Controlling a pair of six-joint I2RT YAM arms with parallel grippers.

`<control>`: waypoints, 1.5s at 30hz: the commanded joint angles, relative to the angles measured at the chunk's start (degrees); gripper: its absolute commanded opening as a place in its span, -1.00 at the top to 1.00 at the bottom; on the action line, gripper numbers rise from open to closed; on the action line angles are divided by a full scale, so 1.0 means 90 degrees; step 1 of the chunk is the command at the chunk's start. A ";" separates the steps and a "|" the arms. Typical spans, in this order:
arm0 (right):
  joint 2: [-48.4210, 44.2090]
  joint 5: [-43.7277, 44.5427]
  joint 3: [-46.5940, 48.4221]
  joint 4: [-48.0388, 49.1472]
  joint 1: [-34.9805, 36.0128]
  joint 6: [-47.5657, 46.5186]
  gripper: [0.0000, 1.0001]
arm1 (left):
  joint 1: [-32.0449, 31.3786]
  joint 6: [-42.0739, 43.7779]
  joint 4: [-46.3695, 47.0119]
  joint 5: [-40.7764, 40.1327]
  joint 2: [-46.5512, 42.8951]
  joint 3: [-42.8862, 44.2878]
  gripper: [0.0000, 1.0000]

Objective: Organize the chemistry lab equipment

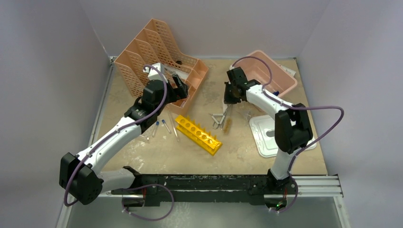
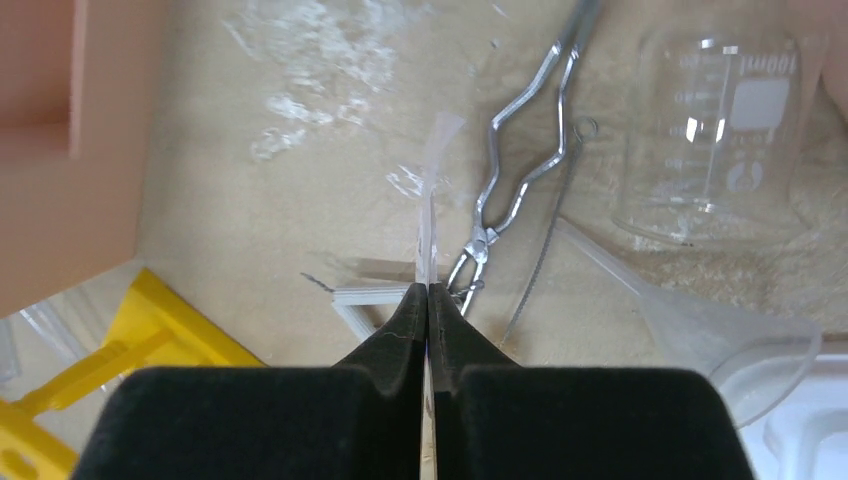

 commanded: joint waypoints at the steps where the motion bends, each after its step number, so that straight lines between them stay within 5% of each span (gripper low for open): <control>1: -0.0627 -0.0389 0.0715 0.0234 -0.0050 -0.0976 1.00 | 0.0044 0.0258 0.0350 -0.0037 -0.0124 0.0260 -0.79; 7: -0.1059 -0.1239 0.1571 0.0367 -0.0953 -0.1360 1.00 | 0.0042 0.0416 0.0475 0.0252 -0.0087 0.0327 -0.79; 18: -0.1176 -0.0945 0.1803 0.0440 -0.2482 -0.2837 1.00 | 0.0048 0.0557 0.0878 0.0846 0.0313 0.0609 -0.79; 30: 0.1148 -0.3242 0.3134 -0.0740 -0.2691 -0.4297 1.00 | 0.0039 0.0841 0.0781 0.0937 0.0778 0.1043 -0.79; 40: 0.2150 -0.3478 0.3901 -0.1106 -0.2690 -0.4576 1.00 | 0.0044 0.0959 0.0761 0.0782 0.0870 0.1119 -0.79; 43: 0.2262 -0.3371 0.4000 -0.1183 -0.2695 -0.4450 0.80 | 0.0046 0.1024 0.0729 0.0771 0.0936 0.1183 -0.79; 45: 0.2130 -0.3288 0.4065 -0.1228 -0.2690 -0.4333 0.49 | 0.0044 0.1066 0.0663 0.0773 0.0985 0.1243 -0.79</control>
